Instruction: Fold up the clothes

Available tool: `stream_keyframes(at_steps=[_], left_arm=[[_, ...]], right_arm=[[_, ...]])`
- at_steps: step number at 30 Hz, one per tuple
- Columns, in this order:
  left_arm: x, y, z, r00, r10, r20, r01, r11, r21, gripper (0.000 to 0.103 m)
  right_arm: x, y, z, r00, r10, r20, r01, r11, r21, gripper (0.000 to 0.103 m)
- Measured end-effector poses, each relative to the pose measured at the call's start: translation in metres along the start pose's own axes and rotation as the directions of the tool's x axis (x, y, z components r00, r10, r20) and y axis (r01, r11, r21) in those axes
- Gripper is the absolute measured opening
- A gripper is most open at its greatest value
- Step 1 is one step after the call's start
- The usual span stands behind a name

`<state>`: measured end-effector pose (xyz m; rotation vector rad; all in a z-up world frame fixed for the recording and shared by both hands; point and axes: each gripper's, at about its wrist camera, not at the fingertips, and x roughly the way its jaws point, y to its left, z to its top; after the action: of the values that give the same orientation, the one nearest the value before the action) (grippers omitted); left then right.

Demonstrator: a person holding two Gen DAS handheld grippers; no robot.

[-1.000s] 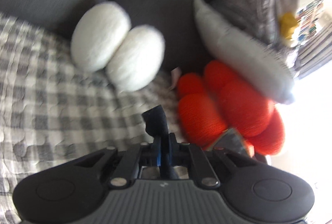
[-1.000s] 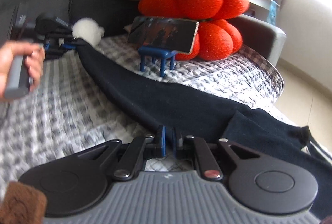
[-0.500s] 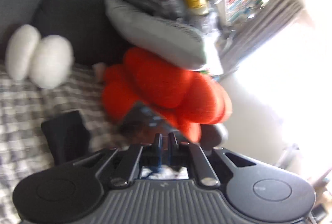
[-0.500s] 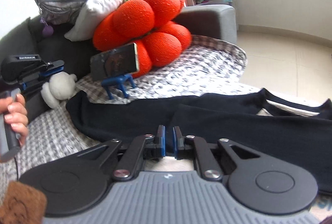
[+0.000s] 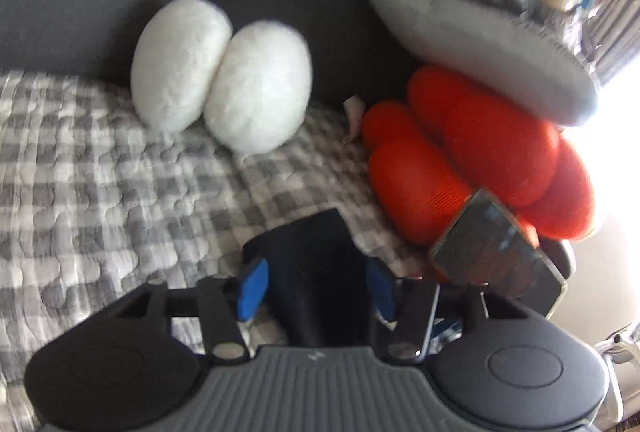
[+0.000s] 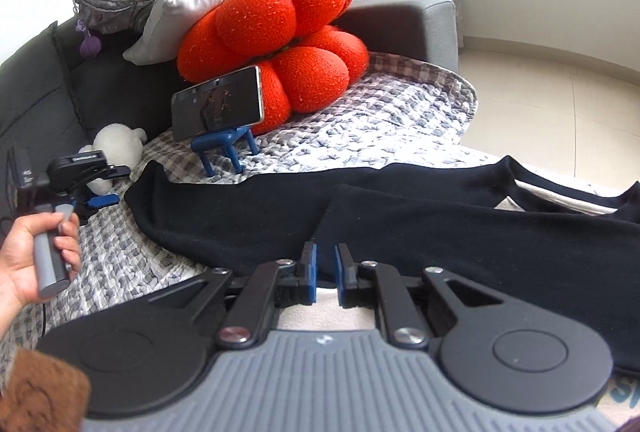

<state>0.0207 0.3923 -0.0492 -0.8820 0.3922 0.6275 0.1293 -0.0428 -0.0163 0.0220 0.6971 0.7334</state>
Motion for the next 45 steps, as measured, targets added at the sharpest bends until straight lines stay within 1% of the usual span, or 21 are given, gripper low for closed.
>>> stream_keyframes(at_steps=[2, 3, 6, 7, 8, 9, 10, 11, 13, 15, 18, 21, 23, 24, 27, 31, 35, 37, 41, 43, 45], left_arm=[[0.01, 0.006, -0.002, 0.999, 0.01, -0.052, -0.012, 0.999, -0.045, 0.056], [0.012, 0.007, -0.003, 0.999, 0.016, -0.052, -0.018, 0.999, -0.04, 0.056], [0.017, -0.001, -0.008, 0.999, 0.037, -0.015, -0.036, 0.999, 0.034, 0.055], [0.019, -0.003, -0.01, 0.999, 0.041, -0.011, -0.04, 0.998, 0.051, 0.05], [0.021, -0.003, -0.012, 0.999, 0.043, -0.012, -0.042, 0.997, 0.061, 0.025], [0.021, -0.003, -0.013, 0.999, 0.043, -0.016, -0.042, 0.998, 0.051, 0.011], [0.02, -0.001, -0.013, 0.999, 0.041, -0.021, -0.04, 0.999, 0.031, 0.005], [0.016, 0.002, -0.011, 0.999, 0.035, -0.008, -0.035, 0.999, 0.008, 0.005], [0.003, 0.006, -0.005, 0.998, 0.022, 0.055, -0.02, 0.999, -0.031, 0.005], [-0.013, 0.004, -0.003, 0.993, 0.029, 0.111, -0.029, 1.0, 0.001, 0.005], [-0.028, -0.004, -0.004, 0.988, 0.041, 0.15, -0.051, 0.996, 0.069, 0.004], [-0.027, -0.011, -0.009, 0.991, 0.049, 0.125, -0.065, 0.99, 0.121, 0.004], [-0.022, -0.012, -0.012, 0.991, 0.101, 0.082, -0.112, 0.984, 0.14, 0.005], [-0.019, -0.009, -0.011, 0.991, 0.12, 0.064, -0.127, 0.984, 0.123, 0.005], [-0.015, 0.009, -0.009, 0.993, 0.113, 0.044, -0.114, 0.993, 0.021, 0.005], [-0.017, 0.02, -0.01, 0.994, 0.1, 0.042, -0.098, 0.994, -0.049, 0.006], [-0.02, 0.027, -0.009, 0.996, 0.067, 0.063, -0.059, 0.992, -0.112, 0.005], [-0.02, 0.028, -0.007, 0.997, 0.032, 0.07, -0.022, 0.99, -0.138, 0.005], [-0.02, 0.018, -0.003, 0.995, -0.053, 0.079, 0.064, 0.987, -0.147, 0.005], [-0.026, 0.011, -0.002, 0.99, -0.102, 0.1, 0.115, 0.983, -0.142, 0.005], [-0.032, 0.003, -0.001, 0.984, -0.134, 0.119, 0.148, 0.982, -0.115, 0.005]], right_arm=[[0.002, 0.001, 0.0, 1.0, -0.002, -0.005, 0.002, 1.0, -0.006, 0.014], [0.003, 0.0, 0.0, 1.0, -0.002, -0.006, 0.002, 1.0, -0.003, 0.014], [0.005, -0.002, -0.001, 1.0, -0.007, -0.011, 0.007, 1.0, 0.005, 0.014], [0.006, -0.002, -0.001, 1.0, -0.007, -0.012, 0.007, 1.0, 0.003, 0.014], [0.006, -0.001, -0.001, 1.0, -0.007, -0.014, 0.007, 1.0, 0.001, 0.014], [0.006, -0.001, -0.002, 1.0, -0.005, -0.013, 0.005, 1.0, -0.002, 0.014], [0.006, 0.0, -0.002, 1.0, -0.003, -0.012, 0.003, 1.0, -0.005, 0.014], [0.006, 0.0, -0.002, 1.0, -0.001, -0.011, 0.001, 1.0, -0.008, 0.014], [0.006, 0.002, -0.002, 1.0, -0.005, -0.008, 0.005, 1.0, -0.02, 0.014], [0.009, 0.002, -0.003, 1.0, -0.01, -0.01, 0.01, 1.0, -0.023, 0.014], [0.015, 0.004, -0.004, 1.0, -0.013, -0.021, 0.012, 0.999, -0.03, 0.014], [0.02, 0.009, -0.005, 1.0, -0.01, -0.029, 0.008, 0.999, -0.049, 0.014], [0.024, 0.013, -0.007, 0.999, -0.011, -0.033, 0.008, 0.998, -0.065, 0.014], [0.025, 0.015, -0.008, 0.999, -0.012, -0.037, 0.009, 0.997, -0.077, 0.014], [0.029, 0.022, -0.011, 0.999, -0.017, -0.046, 0.011, 0.993, -0.121, 0.014], [0.034, 0.026, -0.012, 0.999, -0.018, -0.042, 0.012, 0.99, -0.144, 0.014], [0.038, 0.029, -0.012, 0.999, -0.011, -0.044, 0.004, 0.988, -0.152, 0.014], [0.04, 0.032, -0.012, 0.999, -0.011, -0.042, 0.004, 0.985, -0.17, 0.014], [0.043, 0.039, -0.015, 0.999, -0.012, -0.032, 0.004, 0.974, -0.227, 0.014], [0.045, 0.043, -0.017, 1.0, -0.012, -0.027, 0.005, 0.967, -0.256, 0.015], [0.047, 0.048, -0.02, 1.0, -0.009, -0.028, 0.001, 0.957, -0.289, 0.015]])
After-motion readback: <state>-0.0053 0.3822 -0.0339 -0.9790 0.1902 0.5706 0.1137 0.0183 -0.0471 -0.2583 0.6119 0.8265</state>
